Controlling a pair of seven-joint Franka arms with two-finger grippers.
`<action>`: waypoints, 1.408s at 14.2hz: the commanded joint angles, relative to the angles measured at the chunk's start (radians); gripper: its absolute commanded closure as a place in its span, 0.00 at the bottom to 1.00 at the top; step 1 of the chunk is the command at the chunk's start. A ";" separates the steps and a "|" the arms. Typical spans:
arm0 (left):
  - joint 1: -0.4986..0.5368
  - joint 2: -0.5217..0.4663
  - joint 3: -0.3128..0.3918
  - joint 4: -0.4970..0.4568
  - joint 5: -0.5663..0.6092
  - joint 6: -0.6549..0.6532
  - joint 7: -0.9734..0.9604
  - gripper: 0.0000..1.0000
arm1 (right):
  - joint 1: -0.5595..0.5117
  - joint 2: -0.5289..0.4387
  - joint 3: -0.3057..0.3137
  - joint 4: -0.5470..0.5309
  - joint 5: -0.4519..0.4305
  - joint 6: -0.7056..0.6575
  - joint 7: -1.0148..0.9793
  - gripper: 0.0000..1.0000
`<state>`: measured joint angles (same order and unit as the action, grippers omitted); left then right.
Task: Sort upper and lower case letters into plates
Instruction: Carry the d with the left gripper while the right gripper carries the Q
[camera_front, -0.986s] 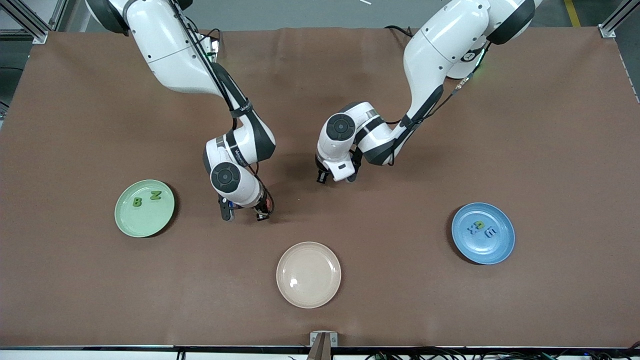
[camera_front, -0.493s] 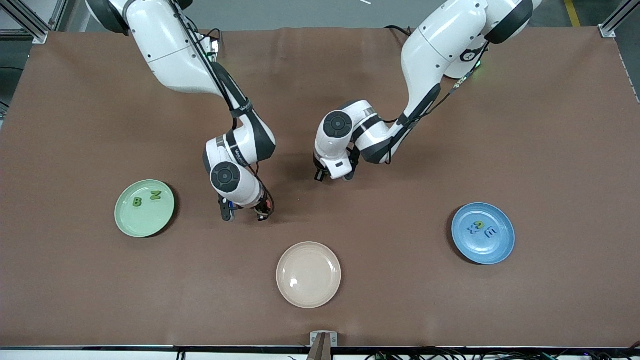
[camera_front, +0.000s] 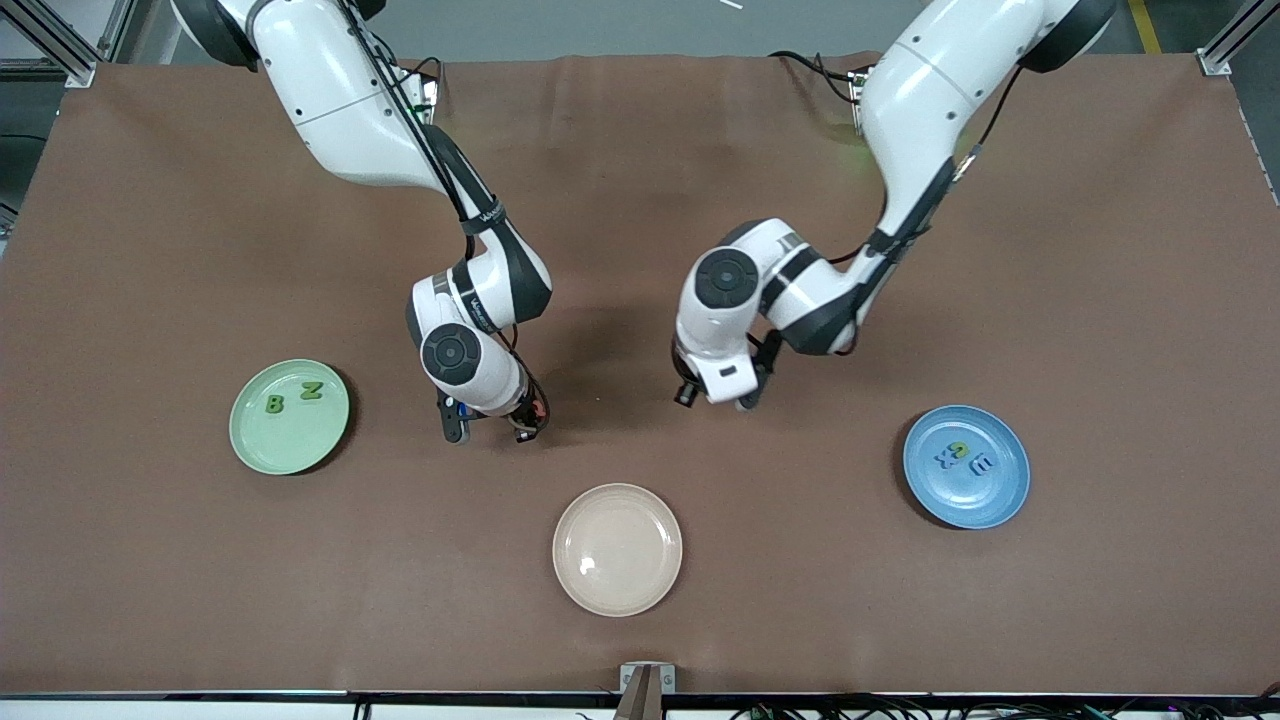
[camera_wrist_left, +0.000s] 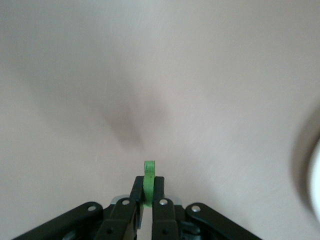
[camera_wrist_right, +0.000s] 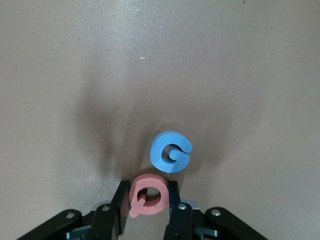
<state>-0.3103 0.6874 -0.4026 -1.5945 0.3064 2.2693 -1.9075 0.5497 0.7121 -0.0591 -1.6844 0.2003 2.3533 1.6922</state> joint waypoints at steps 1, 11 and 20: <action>0.092 -0.049 -0.004 -0.016 0.013 -0.074 0.186 0.99 | -0.011 -0.028 -0.007 0.003 0.018 -0.043 -0.014 0.94; 0.427 -0.057 0.001 -0.036 0.025 -0.125 0.749 0.97 | -0.241 -0.319 -0.013 -0.116 -0.064 -0.330 -0.774 0.91; 0.600 0.003 0.001 -0.030 0.034 -0.047 1.012 0.44 | -0.551 -0.333 -0.013 -0.259 -0.113 -0.147 -1.580 0.87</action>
<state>0.2888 0.6925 -0.3930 -1.6260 0.3225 2.2157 -0.9132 0.0354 0.4007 -0.0931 -1.8695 0.1001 2.1147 0.2131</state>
